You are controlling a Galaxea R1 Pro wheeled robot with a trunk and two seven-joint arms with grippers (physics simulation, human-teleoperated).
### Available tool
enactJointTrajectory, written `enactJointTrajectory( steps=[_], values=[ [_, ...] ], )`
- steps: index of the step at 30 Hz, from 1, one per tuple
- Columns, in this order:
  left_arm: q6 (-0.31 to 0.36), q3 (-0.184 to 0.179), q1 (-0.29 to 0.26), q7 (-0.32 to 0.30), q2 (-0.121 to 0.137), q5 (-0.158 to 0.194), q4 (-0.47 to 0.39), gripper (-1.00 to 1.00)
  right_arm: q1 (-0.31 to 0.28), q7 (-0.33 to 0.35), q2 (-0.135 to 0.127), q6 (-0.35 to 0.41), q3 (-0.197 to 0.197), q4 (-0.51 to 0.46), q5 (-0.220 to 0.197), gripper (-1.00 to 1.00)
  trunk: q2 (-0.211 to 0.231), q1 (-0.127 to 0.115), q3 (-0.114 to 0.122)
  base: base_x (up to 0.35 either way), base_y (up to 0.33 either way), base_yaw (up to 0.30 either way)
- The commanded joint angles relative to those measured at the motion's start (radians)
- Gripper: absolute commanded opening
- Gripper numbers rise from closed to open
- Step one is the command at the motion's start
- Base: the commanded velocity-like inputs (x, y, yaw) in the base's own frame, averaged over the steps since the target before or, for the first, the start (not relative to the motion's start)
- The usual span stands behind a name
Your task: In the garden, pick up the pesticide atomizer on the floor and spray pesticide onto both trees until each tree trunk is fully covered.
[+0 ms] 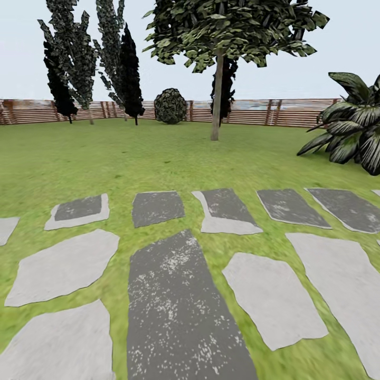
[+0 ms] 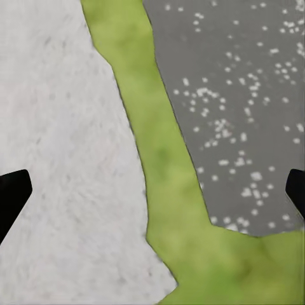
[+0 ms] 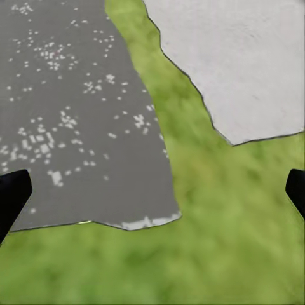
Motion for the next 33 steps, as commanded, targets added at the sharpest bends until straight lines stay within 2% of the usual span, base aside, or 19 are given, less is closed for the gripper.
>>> enactJointTrajectory(
  steps=[1,33],
  values=[
    [0.0,0.0,0.0,0.0,0.0,0.0,0.0,1.0,0.0,0.0,0.0,0.0,0.0,0.0,0.0,1.0,0.0,0.0,0.0,0.269,-0.172,0.276],
    [0.0,0.0,0.0,0.0,0.0,0.0,0.0,1.0,0.0,0.0,0.0,0.0,0.001,-0.001,0.0,1.0,0.0,0.0,0.0,0.24,-0.172,0.276]
  ],
)
